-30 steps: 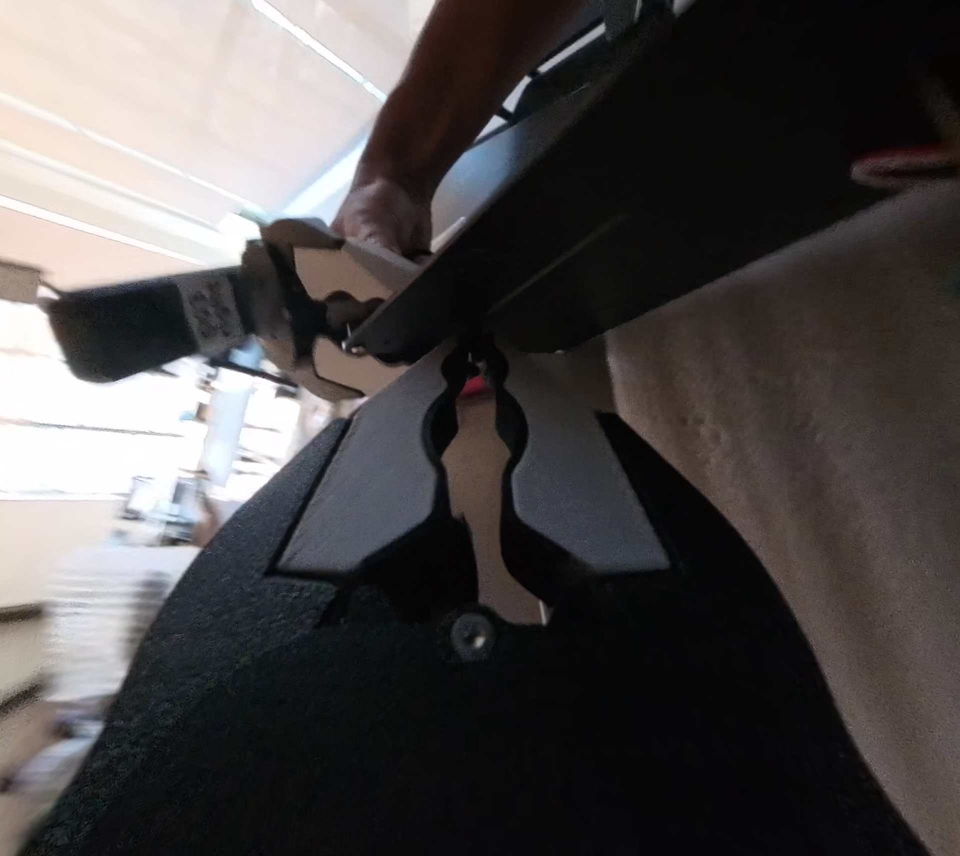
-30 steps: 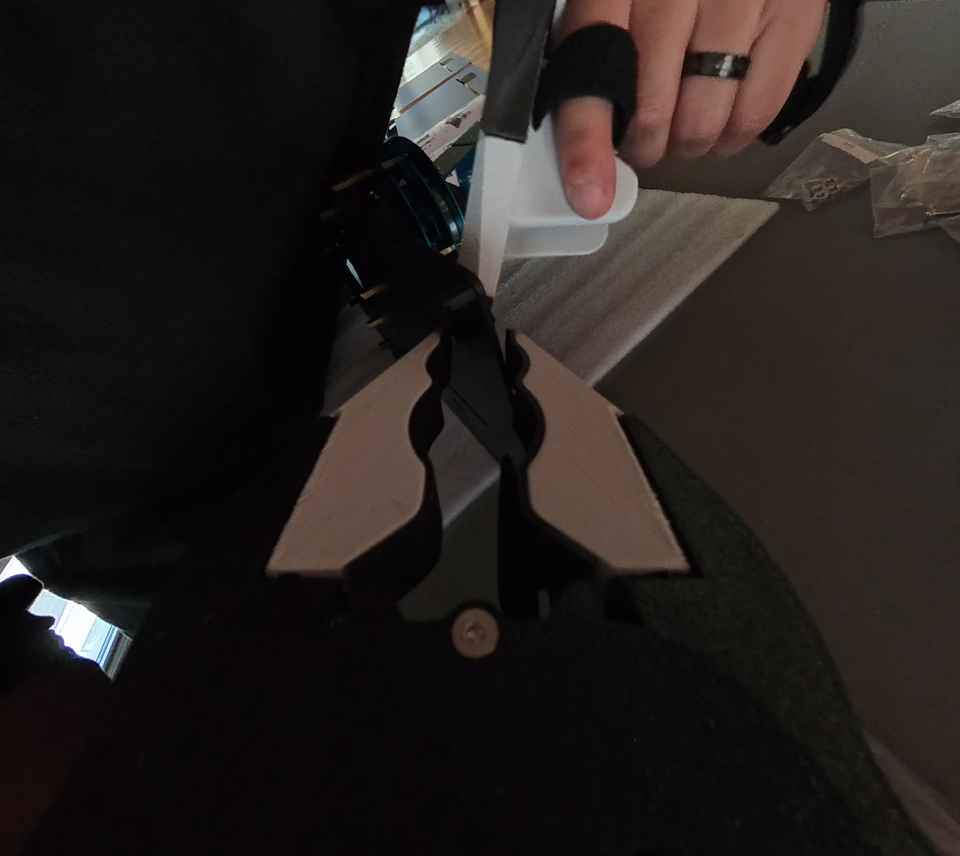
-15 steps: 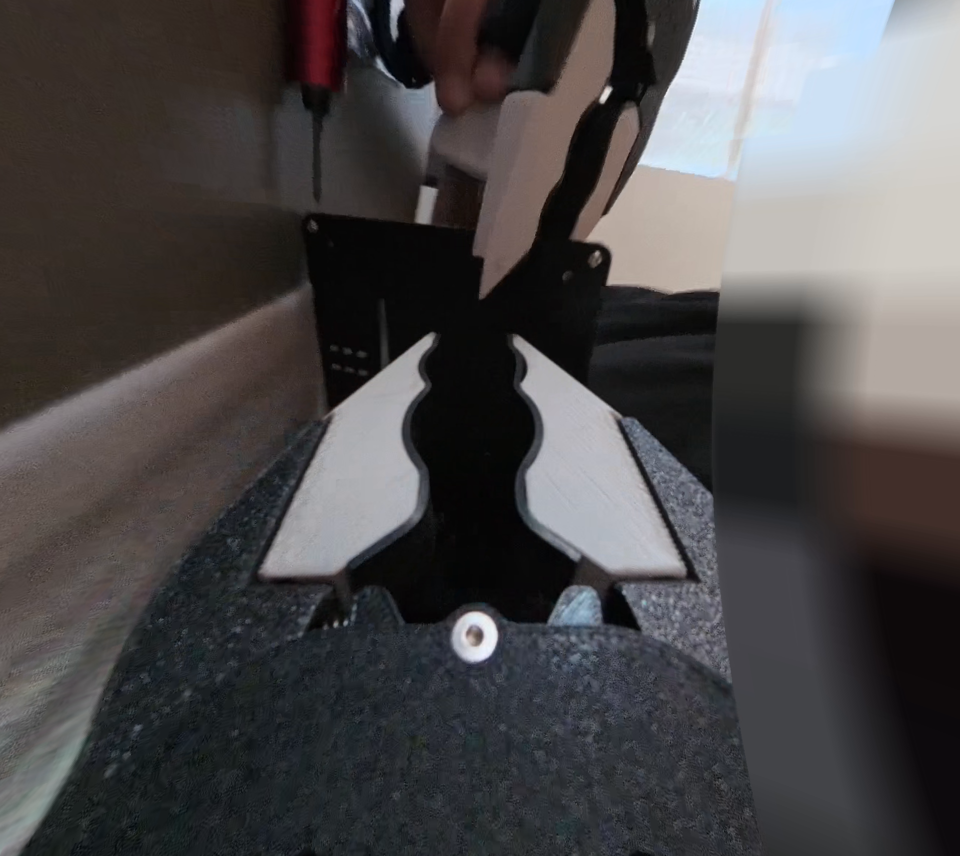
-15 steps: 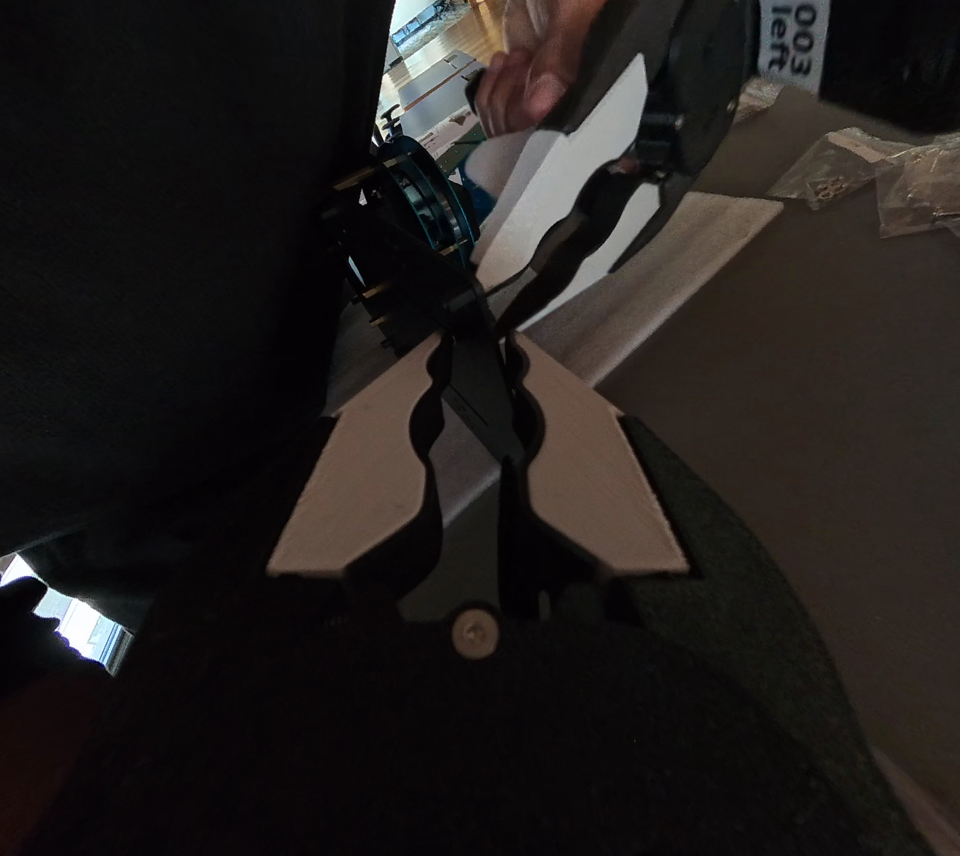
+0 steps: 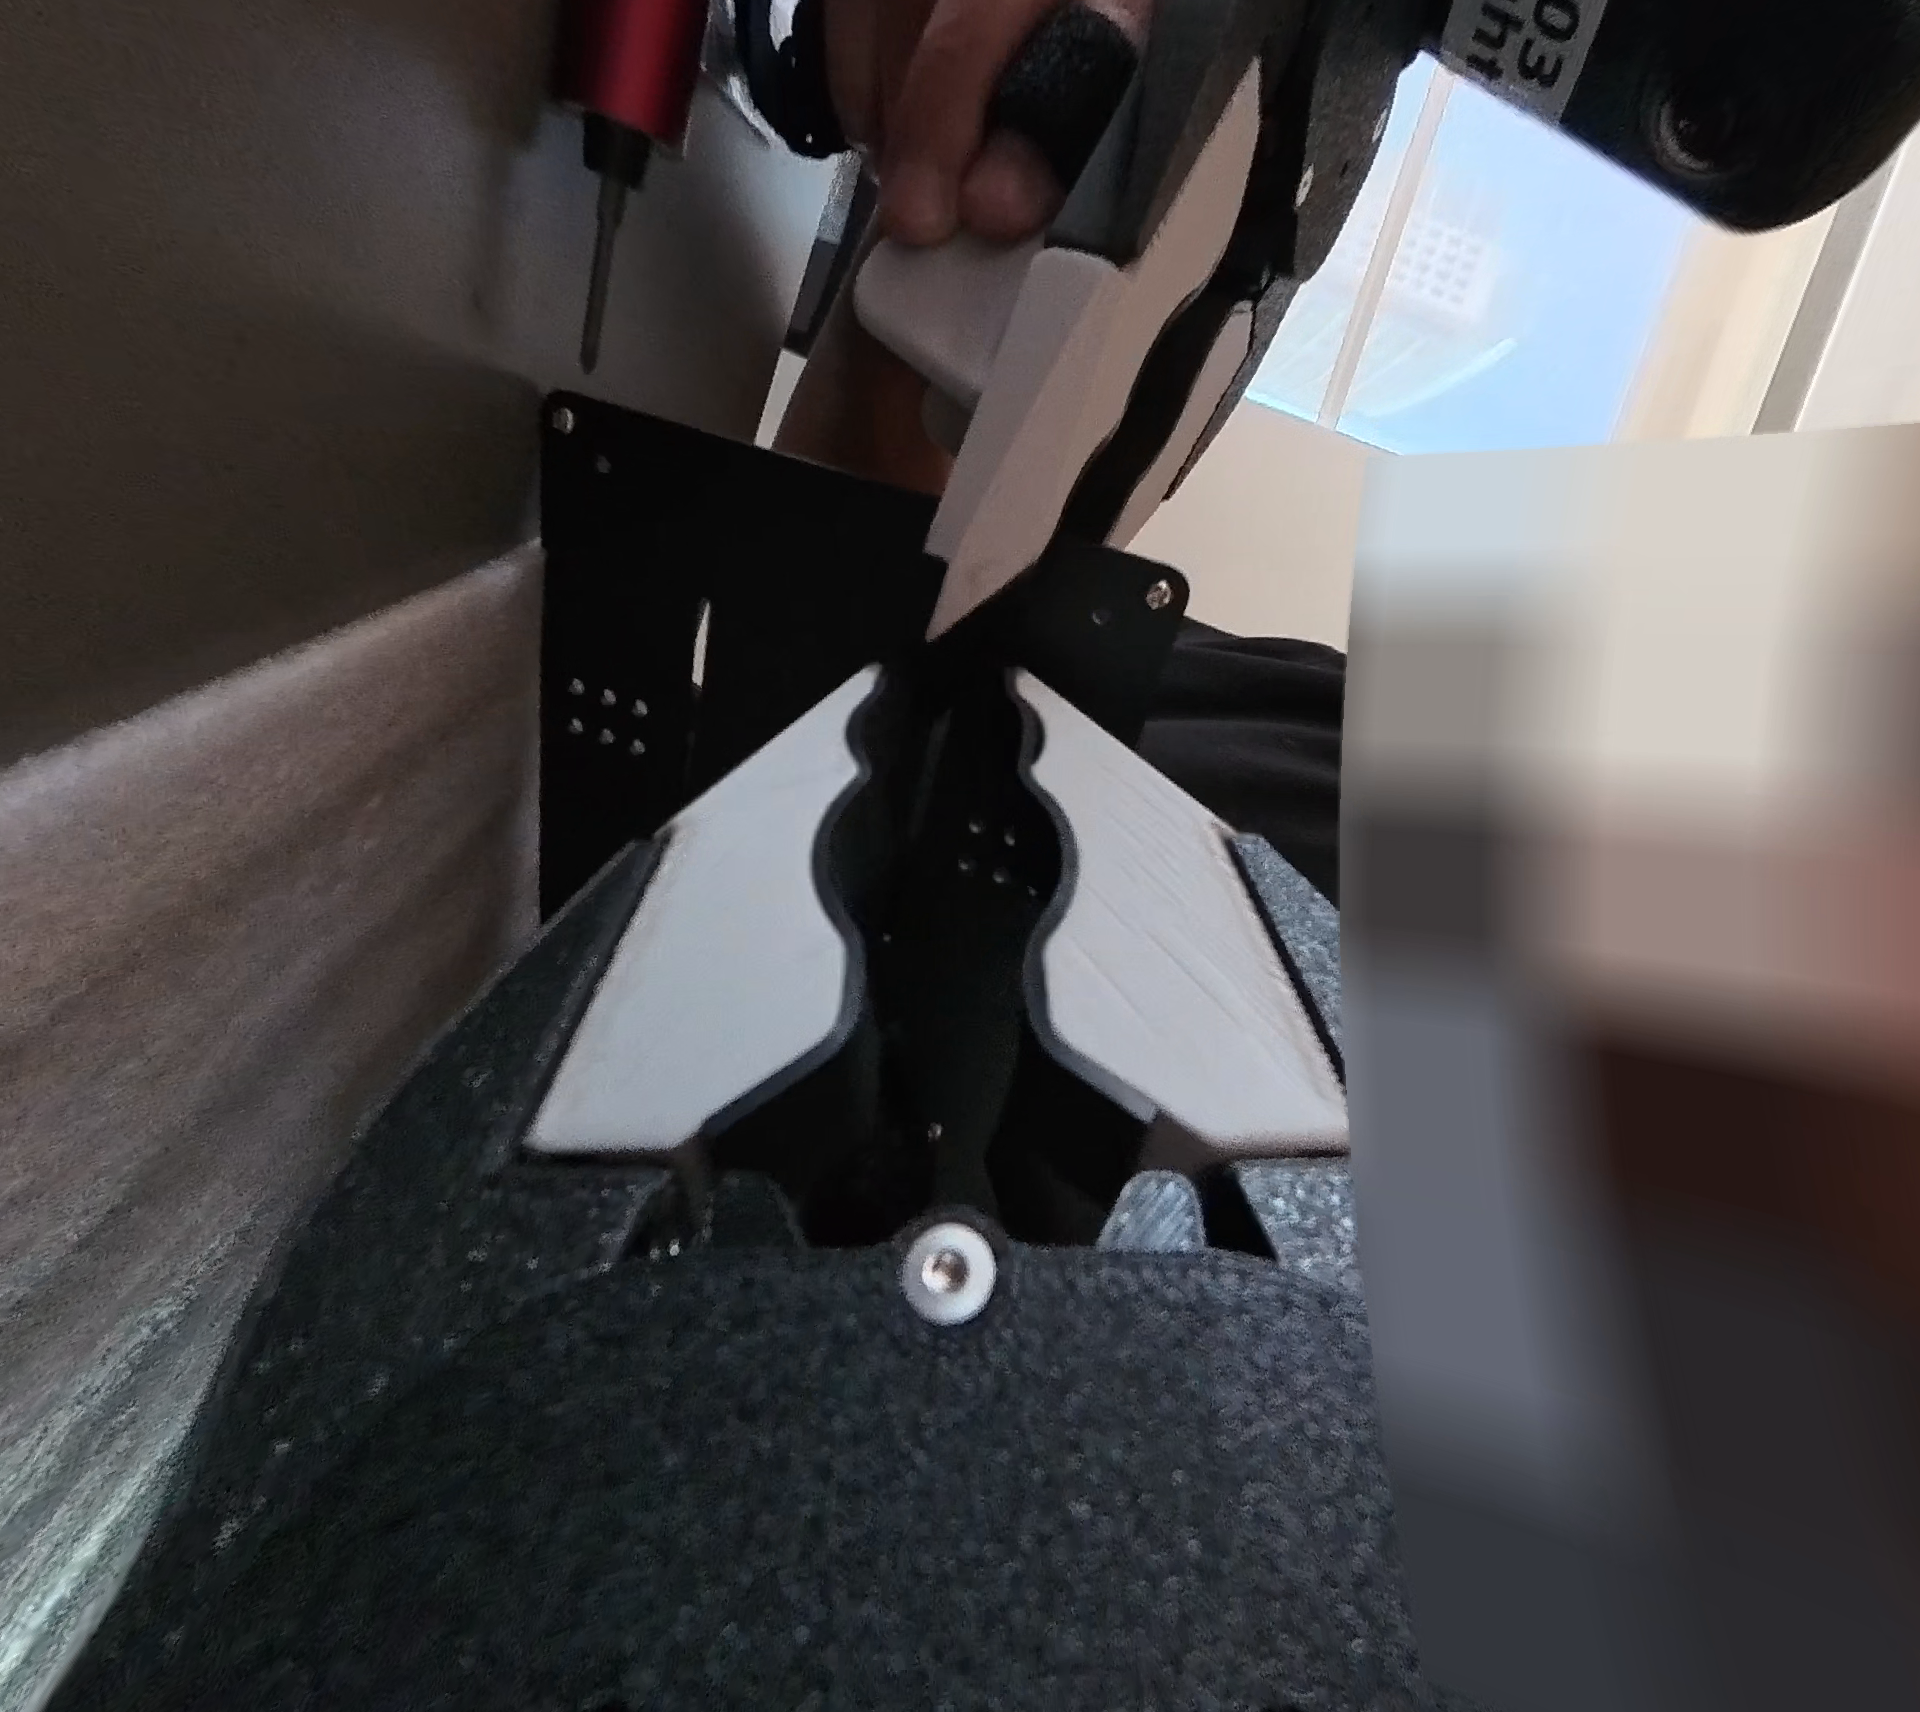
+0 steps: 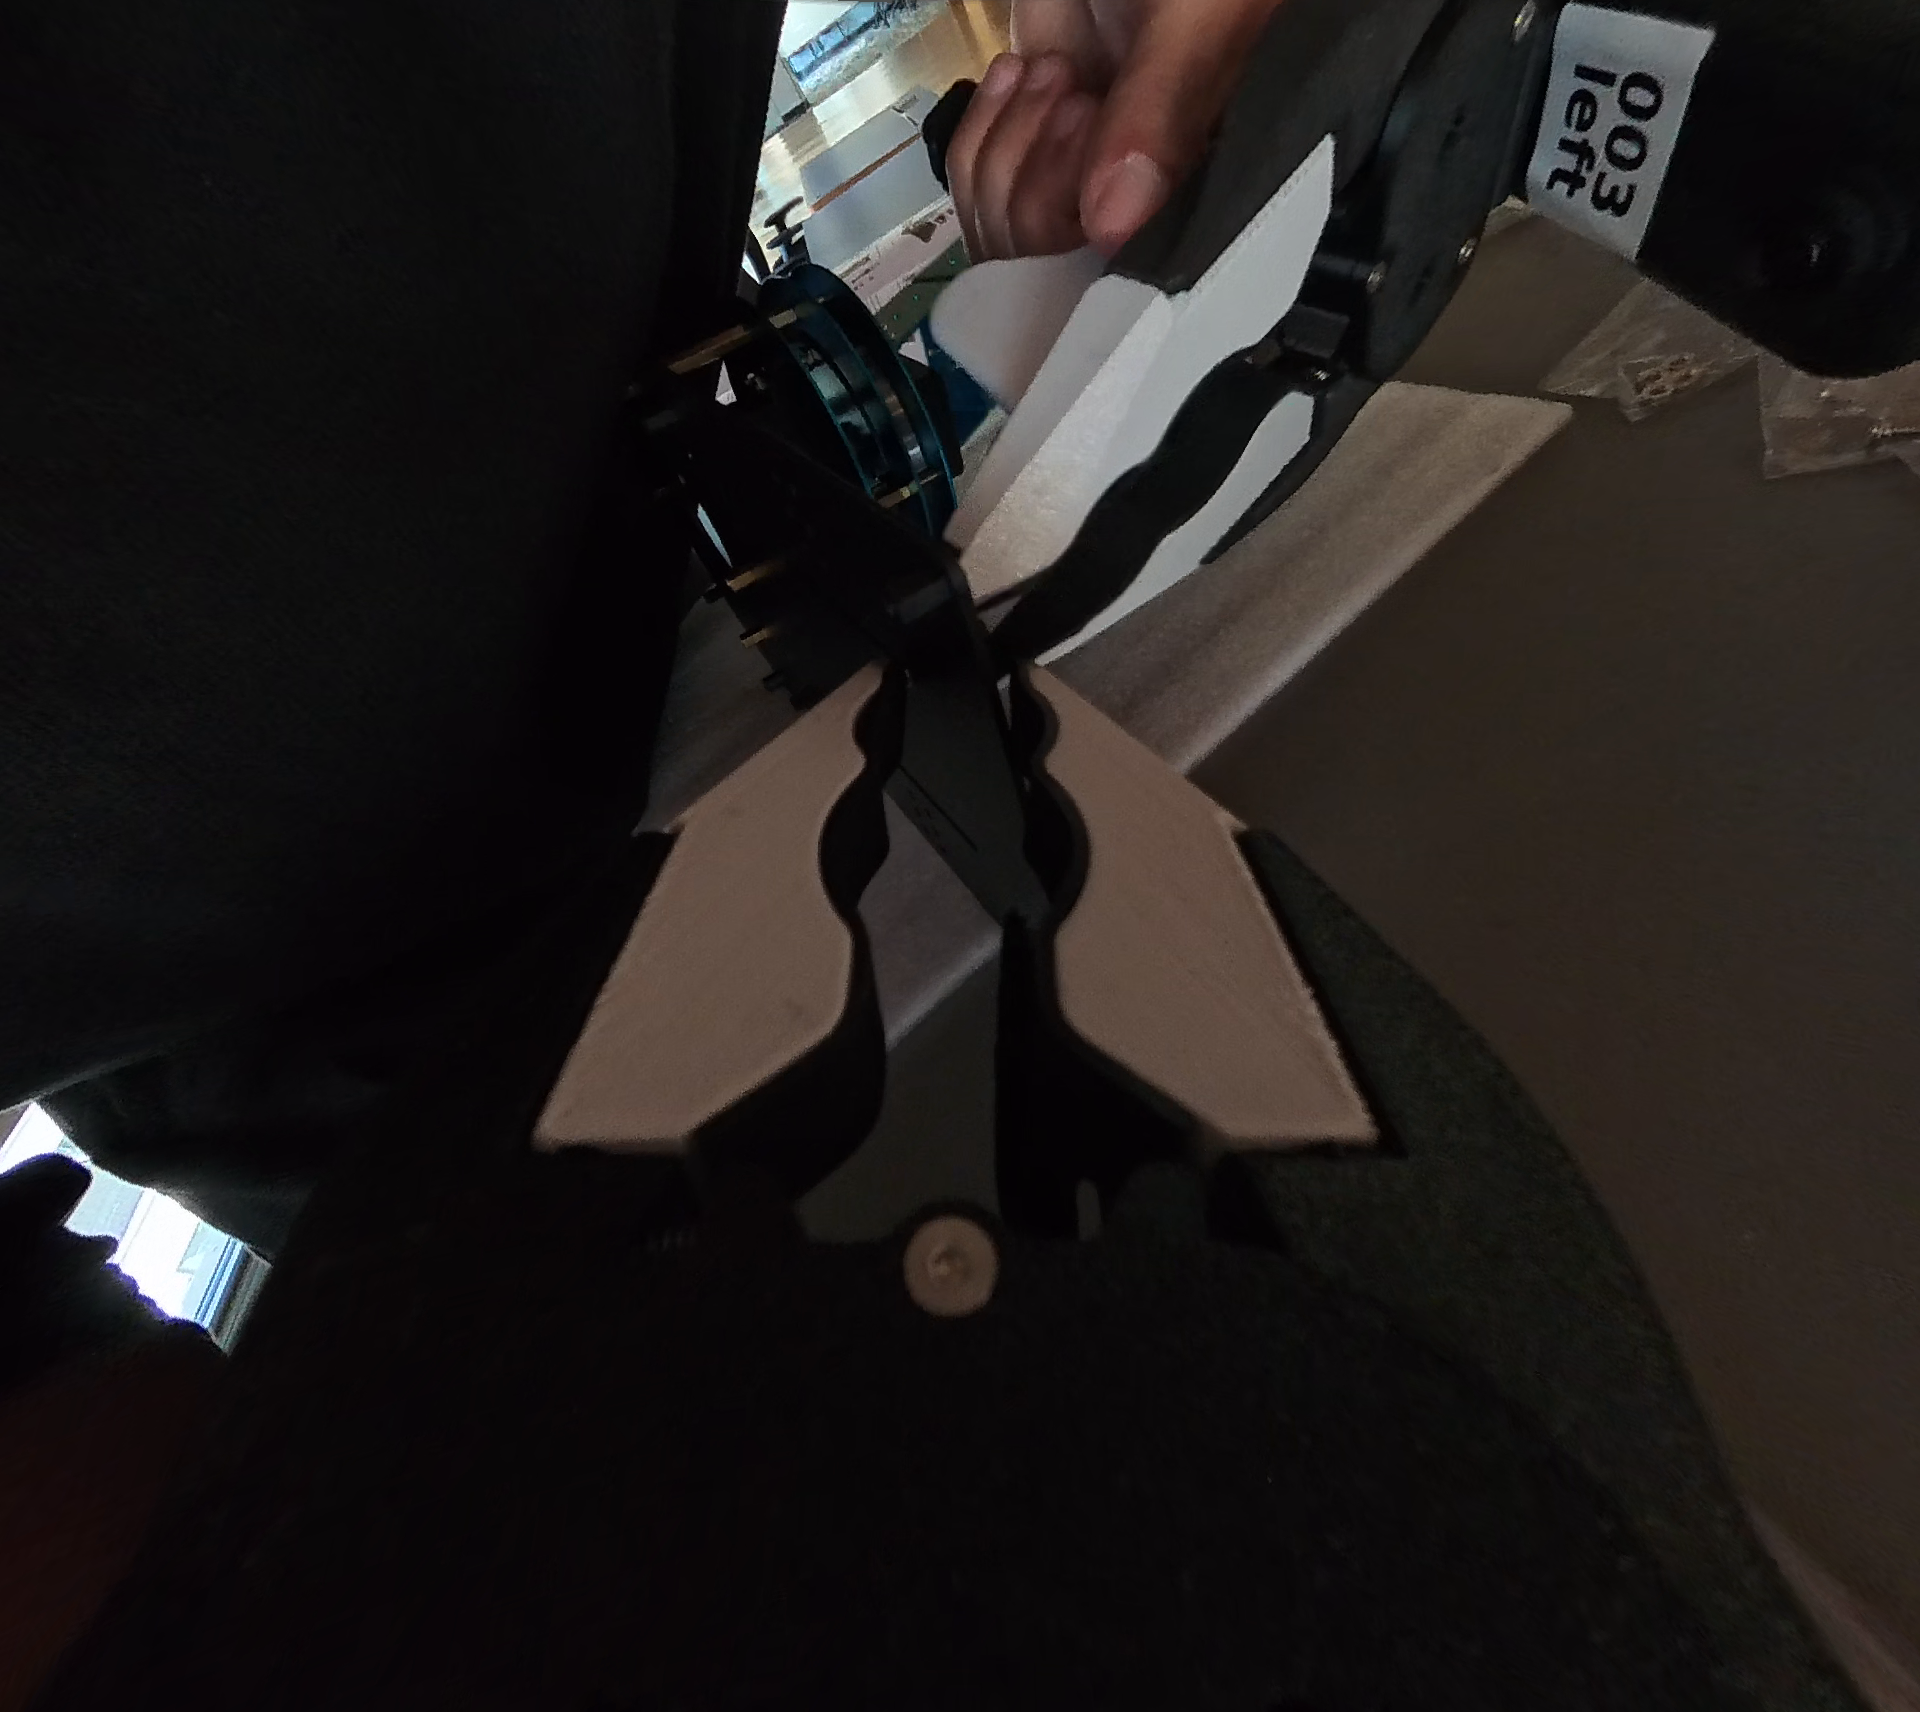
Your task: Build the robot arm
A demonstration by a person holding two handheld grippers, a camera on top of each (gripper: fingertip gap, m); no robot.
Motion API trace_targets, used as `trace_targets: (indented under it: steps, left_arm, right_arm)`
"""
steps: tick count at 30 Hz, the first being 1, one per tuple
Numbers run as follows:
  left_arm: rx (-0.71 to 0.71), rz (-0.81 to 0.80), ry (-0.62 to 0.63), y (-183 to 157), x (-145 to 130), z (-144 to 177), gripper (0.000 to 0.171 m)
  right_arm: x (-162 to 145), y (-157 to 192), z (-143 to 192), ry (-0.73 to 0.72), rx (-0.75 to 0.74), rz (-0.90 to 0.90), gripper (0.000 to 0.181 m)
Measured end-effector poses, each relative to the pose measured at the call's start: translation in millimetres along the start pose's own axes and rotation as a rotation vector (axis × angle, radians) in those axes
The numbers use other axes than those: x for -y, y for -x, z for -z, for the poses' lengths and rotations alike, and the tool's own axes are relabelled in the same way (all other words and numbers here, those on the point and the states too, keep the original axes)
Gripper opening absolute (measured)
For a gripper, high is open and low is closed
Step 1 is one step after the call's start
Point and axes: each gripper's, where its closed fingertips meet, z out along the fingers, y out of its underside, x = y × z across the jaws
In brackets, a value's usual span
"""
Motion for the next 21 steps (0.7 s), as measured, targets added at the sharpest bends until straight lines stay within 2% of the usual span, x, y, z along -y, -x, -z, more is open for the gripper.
trace_targets:
  steps: [2, 5, 10, 12, 17, 21]
  left_arm:
    - [0.01, 0.007, 0.002, 2.5, -1.2, 0.2, 0.02]
    - [0.018, -0.012, -0.011, 1.9, -0.4, 0.0, 0.006]
    - [0.084, -0.2, 0.001, 1.8, -1.2, 0.0, 0.006]
    - [0.105, -0.388, 0.019, 1.8, -2.7, 0.3, 0.006]
    - [0.191, -1.017, 0.1, 4.3, -6.0, 0.7, 0.006]
    - [0.286, -1.448, 0.161, 7.6, -6.9, 0.6, 0.005]
  right_arm:
    - [0.0, 0.0, -0.1, 0.0, 0.0, 0.0, 0.019]
    - [-0.1, 0.1, 0.1, 0.001, -0.002, 0.001, 0.02]
    - [0.0, 0.1, 0.1, -0.005, -0.001, 0.002, 0.019]
    - [0.1, 0.0, 0.1, -0.009, 0.001, 0.004, 0.019]
    - [0.0, 0.1, -0.3, -0.007, -0.006, 0.01, 0.019]
    - [-0.3, 0.1, -0.1, -0.003, -0.009, 0.017, 0.019]
